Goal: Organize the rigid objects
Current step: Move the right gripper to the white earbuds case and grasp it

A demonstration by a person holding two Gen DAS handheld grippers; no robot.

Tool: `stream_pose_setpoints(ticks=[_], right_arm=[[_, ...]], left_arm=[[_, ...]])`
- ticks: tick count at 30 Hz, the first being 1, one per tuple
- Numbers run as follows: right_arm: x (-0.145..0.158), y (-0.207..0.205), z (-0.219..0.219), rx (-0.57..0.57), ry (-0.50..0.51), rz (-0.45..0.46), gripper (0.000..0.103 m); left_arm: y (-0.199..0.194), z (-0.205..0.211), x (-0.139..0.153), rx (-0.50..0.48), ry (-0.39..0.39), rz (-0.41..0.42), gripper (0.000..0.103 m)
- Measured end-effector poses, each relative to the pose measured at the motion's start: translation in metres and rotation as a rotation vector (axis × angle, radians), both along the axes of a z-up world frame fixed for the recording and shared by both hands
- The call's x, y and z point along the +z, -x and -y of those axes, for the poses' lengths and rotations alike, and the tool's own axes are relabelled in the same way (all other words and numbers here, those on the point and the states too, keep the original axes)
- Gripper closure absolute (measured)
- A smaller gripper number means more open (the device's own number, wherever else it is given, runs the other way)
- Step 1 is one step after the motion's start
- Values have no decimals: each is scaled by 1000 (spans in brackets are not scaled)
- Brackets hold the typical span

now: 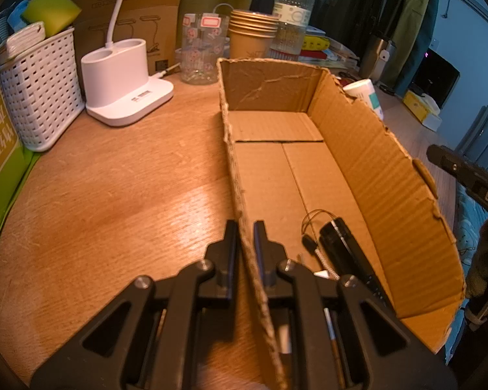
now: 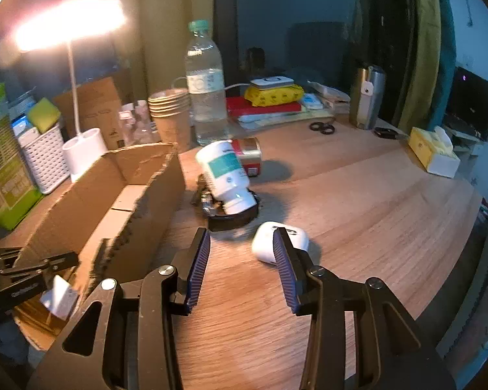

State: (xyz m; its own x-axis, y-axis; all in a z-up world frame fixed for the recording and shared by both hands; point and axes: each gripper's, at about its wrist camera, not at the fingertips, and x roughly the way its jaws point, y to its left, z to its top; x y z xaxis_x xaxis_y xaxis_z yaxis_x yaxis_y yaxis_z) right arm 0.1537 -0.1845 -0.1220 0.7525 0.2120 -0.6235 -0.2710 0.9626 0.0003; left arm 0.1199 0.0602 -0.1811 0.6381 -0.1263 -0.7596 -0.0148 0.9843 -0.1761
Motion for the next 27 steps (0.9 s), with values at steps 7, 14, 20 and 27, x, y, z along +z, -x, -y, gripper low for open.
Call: stream_pose_setpoints(ticks=[7, 14, 20, 27], right_arm=[[-11, -16, 8, -37, 10, -29, 54], [-20, -32, 13, -62, 22, -49, 48], [-28, -42, 14, -70, 27, -70, 48], [-34, -52, 16, -82, 35, -97, 48]], left_arm=[[0, 0, 0, 0, 0, 0, 92], [0, 0, 0, 0, 0, 0, 92], [0, 0, 0, 0, 1, 0, 92], [0, 0, 0, 0, 1, 0, 92]])
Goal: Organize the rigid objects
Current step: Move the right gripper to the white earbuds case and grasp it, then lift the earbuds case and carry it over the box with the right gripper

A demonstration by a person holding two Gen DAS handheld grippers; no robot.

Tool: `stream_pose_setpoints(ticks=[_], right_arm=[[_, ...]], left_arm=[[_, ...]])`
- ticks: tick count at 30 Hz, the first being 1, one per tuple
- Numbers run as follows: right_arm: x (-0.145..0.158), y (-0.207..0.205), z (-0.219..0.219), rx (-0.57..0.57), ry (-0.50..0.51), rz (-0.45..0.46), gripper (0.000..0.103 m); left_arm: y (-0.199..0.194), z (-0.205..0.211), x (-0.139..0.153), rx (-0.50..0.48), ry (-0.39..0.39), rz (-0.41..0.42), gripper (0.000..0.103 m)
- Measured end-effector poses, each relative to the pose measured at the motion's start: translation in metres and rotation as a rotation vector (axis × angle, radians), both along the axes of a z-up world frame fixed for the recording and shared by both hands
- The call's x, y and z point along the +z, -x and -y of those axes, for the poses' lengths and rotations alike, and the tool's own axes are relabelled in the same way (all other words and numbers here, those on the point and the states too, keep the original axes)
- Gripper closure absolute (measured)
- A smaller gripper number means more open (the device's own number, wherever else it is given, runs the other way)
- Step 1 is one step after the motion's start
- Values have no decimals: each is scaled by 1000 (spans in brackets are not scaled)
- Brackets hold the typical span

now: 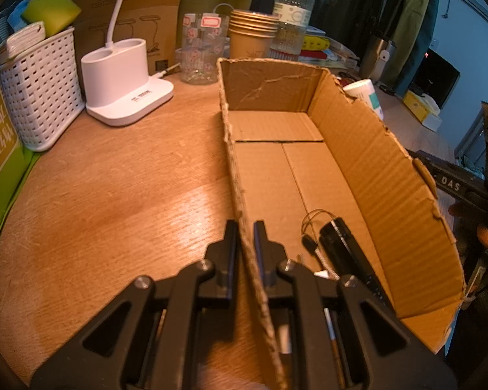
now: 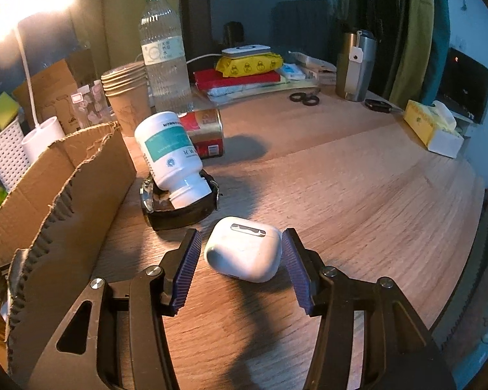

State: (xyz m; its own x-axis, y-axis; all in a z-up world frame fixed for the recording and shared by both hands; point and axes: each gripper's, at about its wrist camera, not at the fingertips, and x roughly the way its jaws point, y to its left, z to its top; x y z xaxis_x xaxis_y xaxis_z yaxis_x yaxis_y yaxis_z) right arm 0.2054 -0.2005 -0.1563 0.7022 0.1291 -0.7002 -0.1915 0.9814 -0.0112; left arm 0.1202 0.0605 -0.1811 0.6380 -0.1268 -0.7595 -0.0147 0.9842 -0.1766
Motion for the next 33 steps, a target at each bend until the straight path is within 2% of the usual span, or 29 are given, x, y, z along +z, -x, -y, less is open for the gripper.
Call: stream_pose_setpoints(ticks=[8, 18, 26, 33], right_arm=[[-8, -9, -4, 15, 25, -19, 46], [-18, -21, -5, 15, 29, -100, 44], [-18, -19, -6, 43, 18, -98, 46], [-13, -13, -5, 45, 15, -61, 46]], left_arm=[[0, 0, 0, 0, 0, 0, 92], [0, 0, 0, 0, 1, 0, 92], [0, 0, 0, 0, 1, 0, 92], [0, 0, 0, 0, 1, 0, 92]])
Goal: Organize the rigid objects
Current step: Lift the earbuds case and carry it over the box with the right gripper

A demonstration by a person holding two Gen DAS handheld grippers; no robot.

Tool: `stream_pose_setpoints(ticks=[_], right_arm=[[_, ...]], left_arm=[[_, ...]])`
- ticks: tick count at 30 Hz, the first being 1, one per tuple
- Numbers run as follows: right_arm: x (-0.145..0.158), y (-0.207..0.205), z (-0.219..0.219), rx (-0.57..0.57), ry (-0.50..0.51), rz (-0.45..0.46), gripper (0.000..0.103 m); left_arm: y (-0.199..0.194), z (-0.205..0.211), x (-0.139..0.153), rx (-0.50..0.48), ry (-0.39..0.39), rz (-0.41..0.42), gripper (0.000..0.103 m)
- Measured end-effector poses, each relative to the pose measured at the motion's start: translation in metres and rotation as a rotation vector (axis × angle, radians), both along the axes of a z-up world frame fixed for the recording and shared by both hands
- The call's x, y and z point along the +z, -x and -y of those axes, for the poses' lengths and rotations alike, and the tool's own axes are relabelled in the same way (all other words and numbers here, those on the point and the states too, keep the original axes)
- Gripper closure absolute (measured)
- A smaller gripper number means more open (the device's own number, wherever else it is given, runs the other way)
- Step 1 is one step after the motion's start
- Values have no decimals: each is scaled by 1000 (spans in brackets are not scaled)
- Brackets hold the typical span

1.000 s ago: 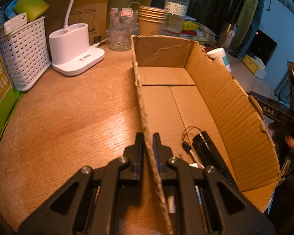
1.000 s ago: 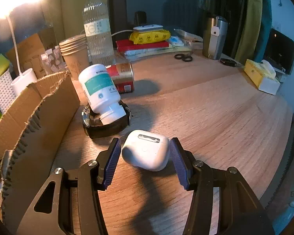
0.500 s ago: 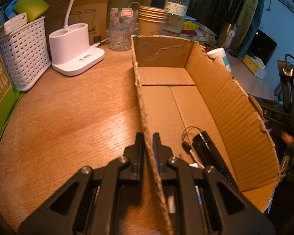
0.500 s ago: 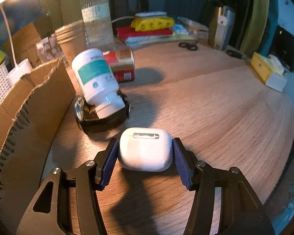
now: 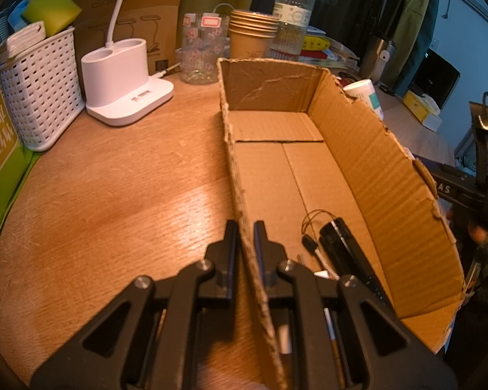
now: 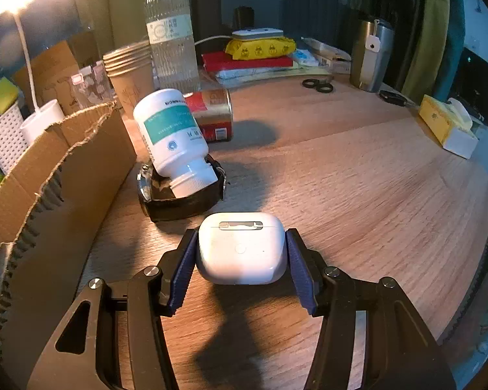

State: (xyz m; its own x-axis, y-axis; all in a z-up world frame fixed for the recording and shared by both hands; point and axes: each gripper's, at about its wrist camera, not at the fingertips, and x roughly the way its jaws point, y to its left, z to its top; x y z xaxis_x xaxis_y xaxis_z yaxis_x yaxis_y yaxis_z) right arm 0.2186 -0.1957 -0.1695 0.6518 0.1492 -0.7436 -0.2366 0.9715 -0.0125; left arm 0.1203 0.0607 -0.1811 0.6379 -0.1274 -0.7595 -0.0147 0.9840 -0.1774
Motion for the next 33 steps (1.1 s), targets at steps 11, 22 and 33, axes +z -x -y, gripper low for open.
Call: stream_pose_setpoints(ticks=[11, 22, 33], right_arm=[[17, 18, -11, 39, -4, 39, 46], [46, 40, -24, 82, -20, 110, 46], [72, 66, -42, 149, -42, 174, 46]], left_arm=[[0, 0, 0, 0, 0, 0, 92], [0, 0, 0, 0, 0, 0, 92], [0, 0, 0, 0, 1, 0, 92]])
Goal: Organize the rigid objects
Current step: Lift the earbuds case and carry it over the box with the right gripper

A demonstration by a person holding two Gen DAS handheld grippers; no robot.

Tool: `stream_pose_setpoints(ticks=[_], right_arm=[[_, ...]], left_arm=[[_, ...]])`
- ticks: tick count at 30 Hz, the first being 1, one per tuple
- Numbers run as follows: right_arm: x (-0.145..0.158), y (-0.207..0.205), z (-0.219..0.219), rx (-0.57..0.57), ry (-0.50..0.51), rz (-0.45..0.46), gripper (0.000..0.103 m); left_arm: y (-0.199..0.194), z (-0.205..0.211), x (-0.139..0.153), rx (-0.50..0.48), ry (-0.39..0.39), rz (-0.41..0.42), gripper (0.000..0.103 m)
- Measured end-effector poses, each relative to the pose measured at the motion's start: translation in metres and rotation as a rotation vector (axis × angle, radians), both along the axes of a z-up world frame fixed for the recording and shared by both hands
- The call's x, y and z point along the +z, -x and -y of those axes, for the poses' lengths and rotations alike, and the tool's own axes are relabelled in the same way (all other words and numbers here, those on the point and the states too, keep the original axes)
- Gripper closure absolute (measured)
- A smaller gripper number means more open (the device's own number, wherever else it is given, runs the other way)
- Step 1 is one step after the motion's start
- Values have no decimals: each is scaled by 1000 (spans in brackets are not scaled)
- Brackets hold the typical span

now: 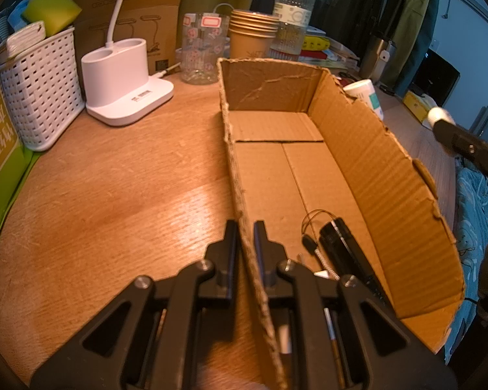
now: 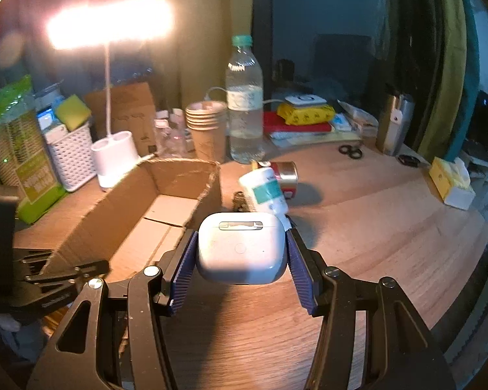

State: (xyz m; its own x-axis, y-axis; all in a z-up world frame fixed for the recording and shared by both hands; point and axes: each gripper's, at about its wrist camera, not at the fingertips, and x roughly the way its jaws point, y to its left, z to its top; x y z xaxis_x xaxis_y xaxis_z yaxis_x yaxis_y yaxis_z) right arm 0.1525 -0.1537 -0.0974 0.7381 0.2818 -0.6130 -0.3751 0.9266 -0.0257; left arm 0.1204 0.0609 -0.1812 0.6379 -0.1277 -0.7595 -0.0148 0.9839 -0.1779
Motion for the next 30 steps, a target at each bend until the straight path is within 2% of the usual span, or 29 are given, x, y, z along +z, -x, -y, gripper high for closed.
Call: stream_pose_setpoints(ticks=[14, 30], right_arm=[[25, 33, -27, 108, -33, 60, 46], [20, 50, -61, 231, -40, 44, 46]], left_arm=[[0, 0, 0, 0, 0, 0, 92], [0, 0, 0, 0, 0, 0, 92]])
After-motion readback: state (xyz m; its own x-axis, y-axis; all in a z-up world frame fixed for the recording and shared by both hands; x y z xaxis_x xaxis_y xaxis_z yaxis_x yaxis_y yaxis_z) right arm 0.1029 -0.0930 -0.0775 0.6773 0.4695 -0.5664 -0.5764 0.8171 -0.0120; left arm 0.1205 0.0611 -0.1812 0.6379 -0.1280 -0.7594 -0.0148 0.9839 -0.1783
